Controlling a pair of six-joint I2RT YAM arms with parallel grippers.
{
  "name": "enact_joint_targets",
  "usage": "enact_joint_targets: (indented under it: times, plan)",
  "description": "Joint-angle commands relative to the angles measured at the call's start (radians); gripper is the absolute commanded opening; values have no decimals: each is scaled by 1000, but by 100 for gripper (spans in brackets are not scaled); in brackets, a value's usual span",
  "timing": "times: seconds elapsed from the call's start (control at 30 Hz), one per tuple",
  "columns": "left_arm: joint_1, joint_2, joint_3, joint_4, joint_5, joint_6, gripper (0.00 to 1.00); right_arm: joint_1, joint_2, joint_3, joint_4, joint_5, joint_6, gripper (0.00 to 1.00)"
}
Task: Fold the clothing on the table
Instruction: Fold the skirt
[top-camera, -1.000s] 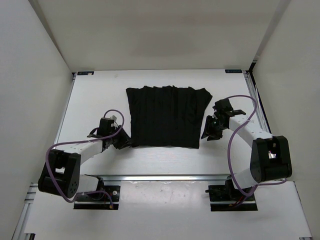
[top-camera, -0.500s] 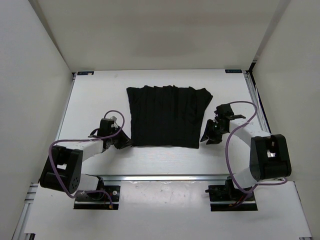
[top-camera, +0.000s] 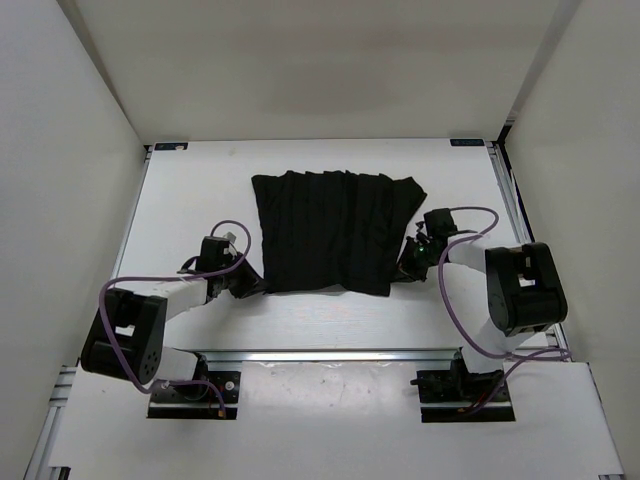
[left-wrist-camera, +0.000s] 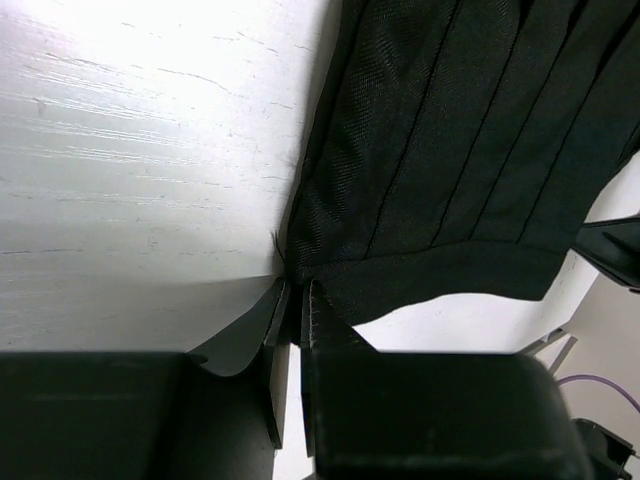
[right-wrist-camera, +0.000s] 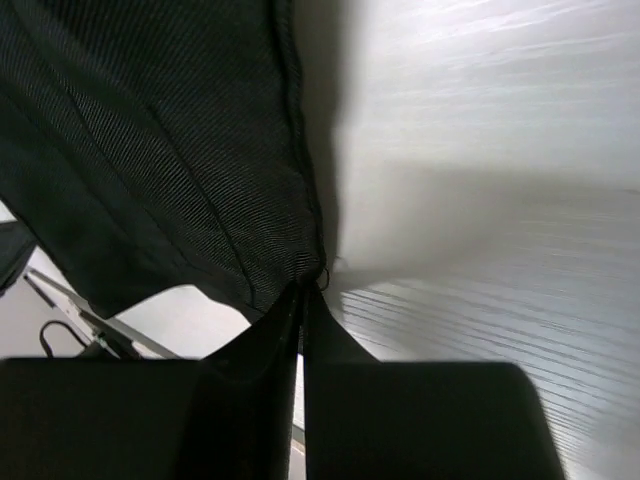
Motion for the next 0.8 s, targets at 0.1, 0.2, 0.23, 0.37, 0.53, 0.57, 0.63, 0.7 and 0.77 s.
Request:
enact_joint_targets:
  times: [0.1, 0.2, 0.23, 0.37, 0.53, 0.57, 0.63, 0.7, 0.77]
  plan:
    - [-5, -30, 73, -91, 53, 44, 0, 10, -99, 7, -137, 67, 7, 0]
    - [-11, -92, 127, -246, 16, 121, 0, -8, -225, 41, -290, 99, -22, 0]
    - [-5, -130, 126, -306, 16, 139, 0, -3, -263, 55, -322, 101, -35, 0]
    - [33, -286, 150, -440, 65, 176, 0, 36, -386, 73, -540, 161, -73, 0]
    - [21, -351, 134, -487, 44, 172, 0, 43, -451, 52, -626, 136, -71, 0]
    - [19, -331, 126, -469, 40, 175, 0, 11, -434, 44, -611, 135, -84, 0]
    - [10, -285, 117, -433, 44, 163, 0, -32, -370, 46, -544, 89, -108, 0]
    - [18, -177, 142, -380, 66, 153, 0, -43, -258, 99, -490, 105, -125, 0]
    - [27, -62, 237, -299, 98, 132, 0, -49, -152, 246, -450, 156, -153, 0]
